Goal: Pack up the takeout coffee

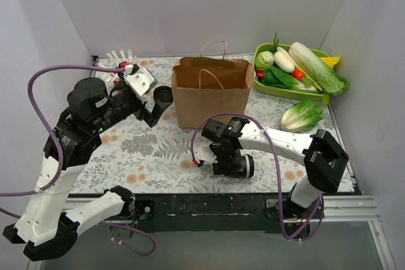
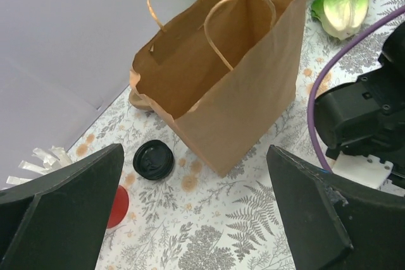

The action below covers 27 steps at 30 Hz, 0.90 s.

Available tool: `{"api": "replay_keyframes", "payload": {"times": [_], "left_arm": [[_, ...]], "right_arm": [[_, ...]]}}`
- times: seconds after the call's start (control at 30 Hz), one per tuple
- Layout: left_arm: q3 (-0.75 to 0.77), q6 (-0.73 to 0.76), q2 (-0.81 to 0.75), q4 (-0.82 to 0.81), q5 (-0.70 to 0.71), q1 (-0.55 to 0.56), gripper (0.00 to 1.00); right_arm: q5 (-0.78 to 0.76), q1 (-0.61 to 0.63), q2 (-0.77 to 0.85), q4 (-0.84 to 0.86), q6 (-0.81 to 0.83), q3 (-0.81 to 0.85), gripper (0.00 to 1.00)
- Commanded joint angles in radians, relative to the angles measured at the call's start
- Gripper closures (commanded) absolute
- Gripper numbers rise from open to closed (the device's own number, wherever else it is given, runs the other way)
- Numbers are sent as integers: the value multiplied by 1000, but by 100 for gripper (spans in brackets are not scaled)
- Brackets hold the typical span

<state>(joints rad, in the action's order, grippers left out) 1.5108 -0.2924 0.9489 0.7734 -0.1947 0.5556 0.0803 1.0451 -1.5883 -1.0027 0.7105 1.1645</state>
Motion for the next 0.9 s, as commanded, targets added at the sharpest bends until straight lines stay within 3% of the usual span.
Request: {"api": "replay_keyframes", "payload": {"times": [0.0,0.03,0.1,0.33,0.47,0.5,0.63,0.73,0.87], "left_arm": [[-15,36,-15,107,-41,0,2],[-18,42,-16,134,-63,-2,2],[-21,55,-15,167,-100,0,2],[-83,217,40,374,-362,0,2],[-141,240,109,333,-517,7,2],[-155,176,122,296,-535,18,2],[-224,50,206,96,-457,227,2],[-268,-164,306,-55,-330,335,2],[-258,-321,487,-137,-195,397,2]], "right_arm": [[-31,7,-16,22,-28,12,28],[-27,7,-13,27,-28,12,15],[4,7,5,29,-25,26,8],[15,1,115,-69,-32,95,3],[64,-110,293,-54,-77,98,3],[103,-143,325,-34,-83,95,4],[217,-339,464,-1,-77,84,4],[220,-442,521,39,-103,73,4],[153,-566,544,102,-175,69,4]]}}
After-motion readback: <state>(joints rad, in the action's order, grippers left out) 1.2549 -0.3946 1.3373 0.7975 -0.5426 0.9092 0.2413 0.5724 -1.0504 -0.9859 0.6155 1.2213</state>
